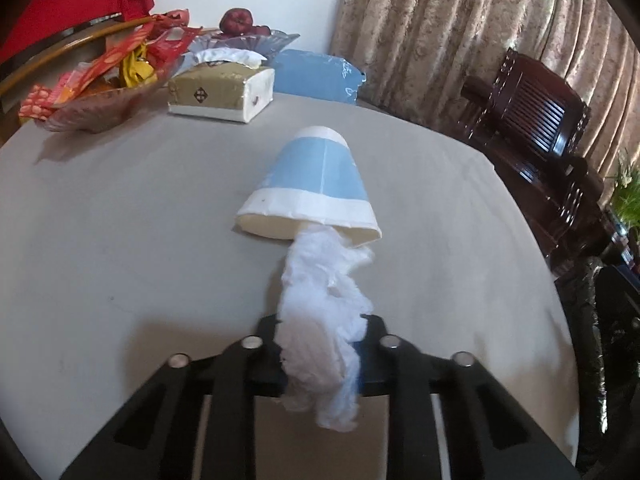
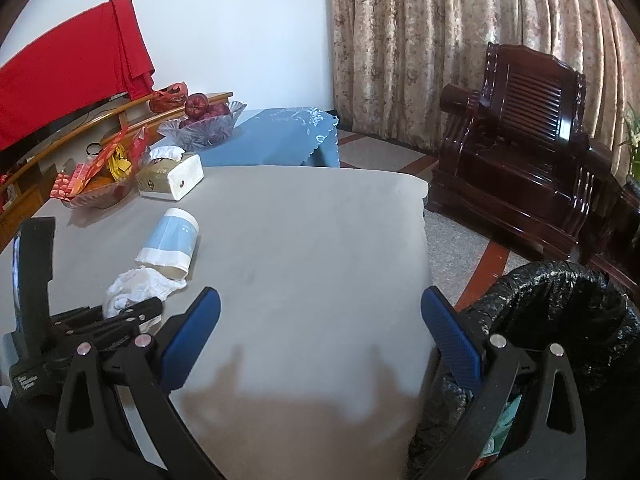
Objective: Collect trash
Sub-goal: 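Grasp the blue-and-white paper cup with the right tool while the left holds the bag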
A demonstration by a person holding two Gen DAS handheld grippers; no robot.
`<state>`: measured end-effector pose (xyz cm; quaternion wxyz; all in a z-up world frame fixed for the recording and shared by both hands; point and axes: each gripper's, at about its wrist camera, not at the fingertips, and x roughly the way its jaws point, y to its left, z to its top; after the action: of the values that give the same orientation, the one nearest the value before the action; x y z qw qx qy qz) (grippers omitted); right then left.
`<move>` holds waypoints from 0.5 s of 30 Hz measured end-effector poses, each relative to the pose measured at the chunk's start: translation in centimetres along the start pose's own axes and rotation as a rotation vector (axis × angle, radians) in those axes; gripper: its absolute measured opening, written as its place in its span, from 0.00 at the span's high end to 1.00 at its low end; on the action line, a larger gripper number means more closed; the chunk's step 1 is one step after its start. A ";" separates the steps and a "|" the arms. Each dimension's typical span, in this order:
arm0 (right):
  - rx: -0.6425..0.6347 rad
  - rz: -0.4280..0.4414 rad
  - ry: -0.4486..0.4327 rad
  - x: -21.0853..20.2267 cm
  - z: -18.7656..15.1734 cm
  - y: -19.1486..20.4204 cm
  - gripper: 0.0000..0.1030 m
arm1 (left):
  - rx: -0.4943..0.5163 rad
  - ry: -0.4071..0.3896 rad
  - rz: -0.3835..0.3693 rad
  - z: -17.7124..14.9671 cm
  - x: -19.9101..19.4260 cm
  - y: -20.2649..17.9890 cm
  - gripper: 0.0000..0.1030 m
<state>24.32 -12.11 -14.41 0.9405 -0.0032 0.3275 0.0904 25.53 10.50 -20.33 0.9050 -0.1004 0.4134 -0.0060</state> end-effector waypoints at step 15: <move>-0.028 0.086 -0.011 4.6 3.5 7.2 0.05 | -0.053 -0.177 0.130 3.5 -5.4 8.3 0.83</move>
<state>28.78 -4.00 -14.13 0.9374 -0.0018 0.3209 0.1354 23.96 19.78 -15.61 0.9335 -0.0974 0.3373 0.0723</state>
